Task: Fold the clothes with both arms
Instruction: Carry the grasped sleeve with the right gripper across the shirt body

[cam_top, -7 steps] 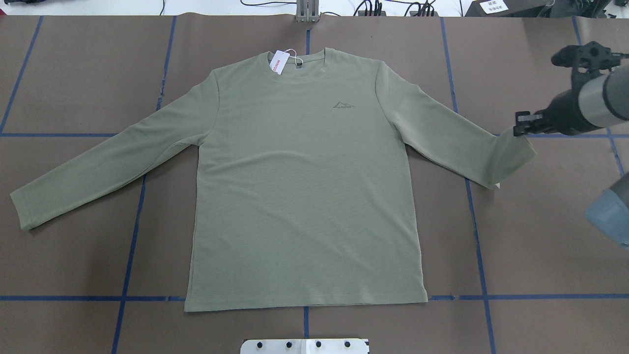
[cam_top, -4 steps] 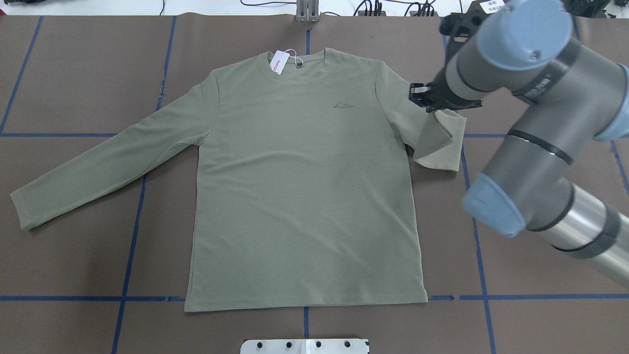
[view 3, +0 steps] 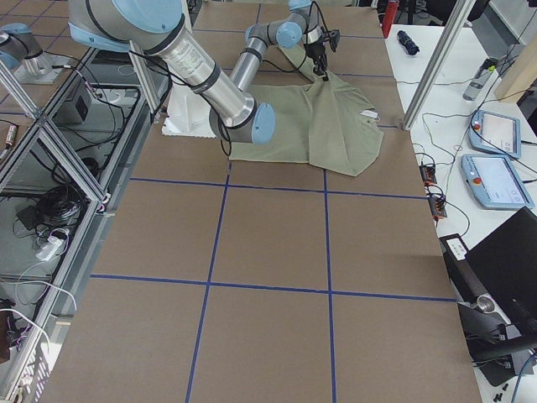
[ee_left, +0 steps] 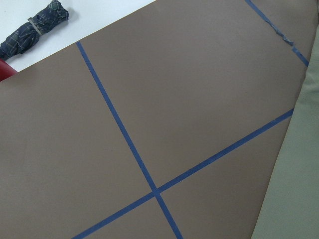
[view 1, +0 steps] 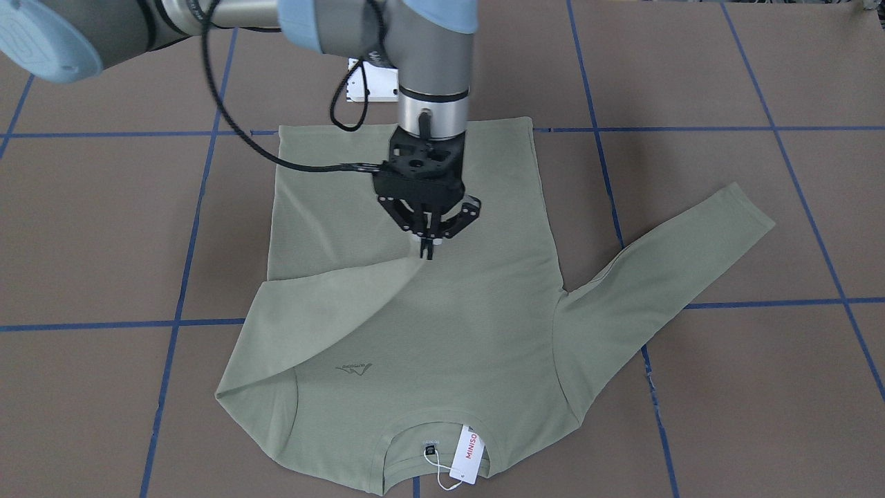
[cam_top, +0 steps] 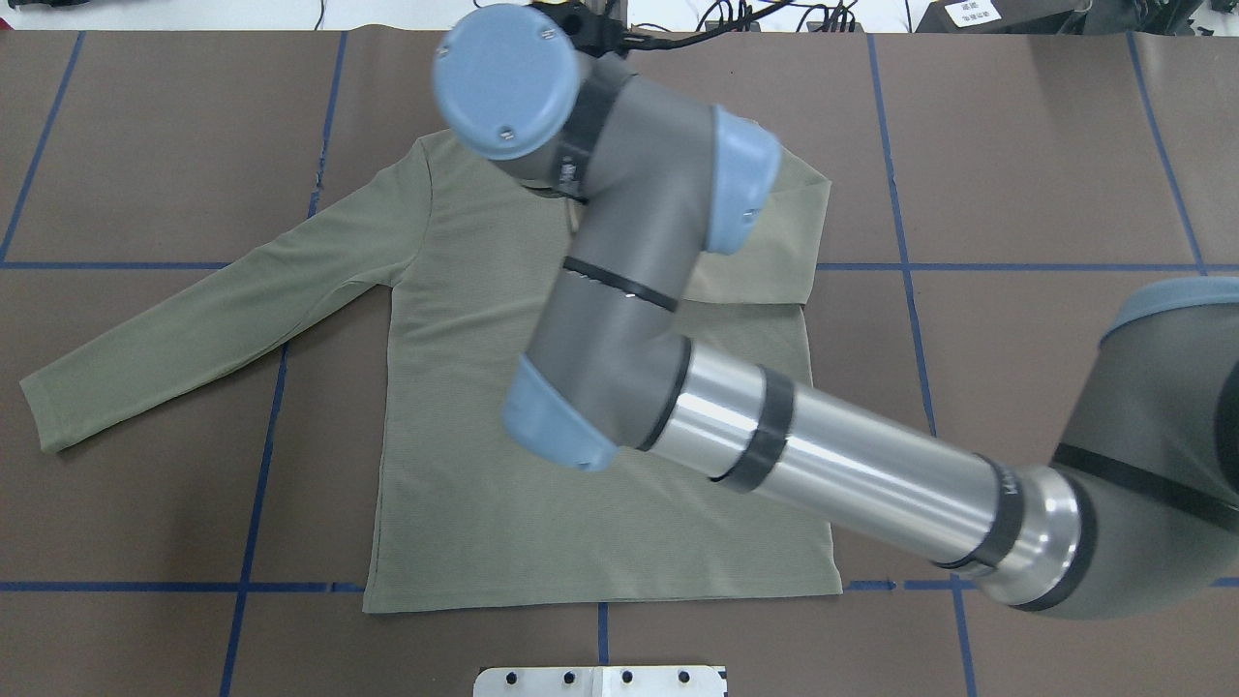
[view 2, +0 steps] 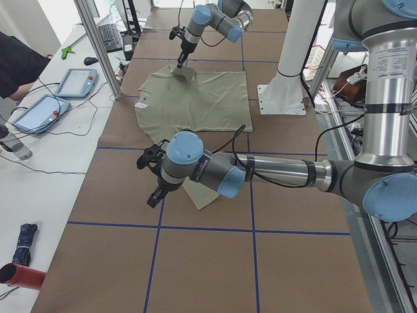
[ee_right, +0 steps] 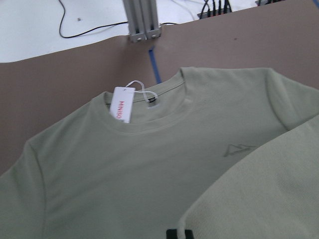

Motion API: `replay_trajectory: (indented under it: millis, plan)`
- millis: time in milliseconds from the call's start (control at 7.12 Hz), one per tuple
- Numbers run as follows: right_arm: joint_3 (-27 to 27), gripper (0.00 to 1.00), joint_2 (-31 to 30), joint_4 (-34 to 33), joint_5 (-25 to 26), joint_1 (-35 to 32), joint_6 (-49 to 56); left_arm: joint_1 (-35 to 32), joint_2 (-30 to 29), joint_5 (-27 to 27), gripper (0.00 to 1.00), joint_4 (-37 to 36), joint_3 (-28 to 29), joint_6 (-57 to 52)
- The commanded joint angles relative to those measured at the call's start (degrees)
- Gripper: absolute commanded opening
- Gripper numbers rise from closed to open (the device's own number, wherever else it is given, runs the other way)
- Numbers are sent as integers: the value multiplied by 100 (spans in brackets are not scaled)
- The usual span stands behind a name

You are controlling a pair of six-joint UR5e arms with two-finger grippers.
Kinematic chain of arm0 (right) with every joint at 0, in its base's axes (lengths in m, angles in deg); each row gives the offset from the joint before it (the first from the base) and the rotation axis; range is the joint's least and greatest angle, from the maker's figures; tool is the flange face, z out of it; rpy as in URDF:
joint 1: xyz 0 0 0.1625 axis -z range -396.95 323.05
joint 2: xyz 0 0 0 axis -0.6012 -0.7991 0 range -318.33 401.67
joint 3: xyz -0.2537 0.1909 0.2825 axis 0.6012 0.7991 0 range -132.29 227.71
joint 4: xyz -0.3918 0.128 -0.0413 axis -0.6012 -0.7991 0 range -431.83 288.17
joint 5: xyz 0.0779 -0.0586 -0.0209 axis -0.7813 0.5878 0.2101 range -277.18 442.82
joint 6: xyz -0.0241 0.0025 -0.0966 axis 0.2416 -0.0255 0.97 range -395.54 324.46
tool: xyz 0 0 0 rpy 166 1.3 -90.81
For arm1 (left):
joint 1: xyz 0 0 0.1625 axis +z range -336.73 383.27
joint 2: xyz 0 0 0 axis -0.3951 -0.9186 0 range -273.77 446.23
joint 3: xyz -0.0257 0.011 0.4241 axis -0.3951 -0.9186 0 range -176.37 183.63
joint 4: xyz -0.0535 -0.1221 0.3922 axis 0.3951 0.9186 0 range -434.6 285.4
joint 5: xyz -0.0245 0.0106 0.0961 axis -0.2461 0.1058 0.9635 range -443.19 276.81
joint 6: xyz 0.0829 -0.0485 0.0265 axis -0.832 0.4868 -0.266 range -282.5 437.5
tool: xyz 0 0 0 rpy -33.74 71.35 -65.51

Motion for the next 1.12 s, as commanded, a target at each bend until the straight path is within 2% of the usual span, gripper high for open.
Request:
replay_trajectory:
  millis: [0,281,422,562,703,843,984]
  plan:
    - [1544,0,776,943,1097,616,-84,0,-7,2,100,0,8,0]
    - [2450,0,1496,1138,1259,810,-84,0,2,-7,100,0,34,0]
    - [2733,0,1551,1600,1365,872,-84,0,2,2,100,0,34,0]
    - [3023,0,1682,1718,1374,873,-110,0,2,-6,100,0,25,9]
    - [3087,21,1683,1728,1374,864,-119,0,2,2,100,0,34,35]
    - [3096,66,1709,1728,1374,855,-119,0,-7,2,100,0,25,44]
    - [3105,100,1744,1728,1366,847,-128,0,-7,2,100,-9,25,61]
